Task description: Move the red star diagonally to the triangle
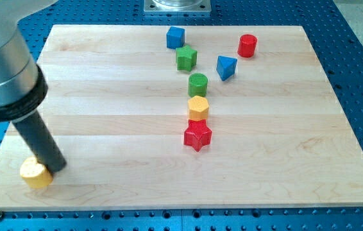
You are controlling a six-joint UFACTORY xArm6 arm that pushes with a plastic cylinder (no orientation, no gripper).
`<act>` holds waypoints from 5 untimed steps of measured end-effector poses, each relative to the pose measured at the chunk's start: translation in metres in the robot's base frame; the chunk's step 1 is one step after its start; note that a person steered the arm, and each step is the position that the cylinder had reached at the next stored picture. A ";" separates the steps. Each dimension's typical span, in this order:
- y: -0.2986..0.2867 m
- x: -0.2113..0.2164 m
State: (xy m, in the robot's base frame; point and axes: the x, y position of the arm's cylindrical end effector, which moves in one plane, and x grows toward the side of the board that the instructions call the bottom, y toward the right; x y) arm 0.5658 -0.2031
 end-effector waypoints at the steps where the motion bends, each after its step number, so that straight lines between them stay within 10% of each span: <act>1: 0.050 -0.005; 3: 0.196 0.020; 5: 0.265 -0.145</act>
State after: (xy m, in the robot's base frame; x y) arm 0.4204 0.0621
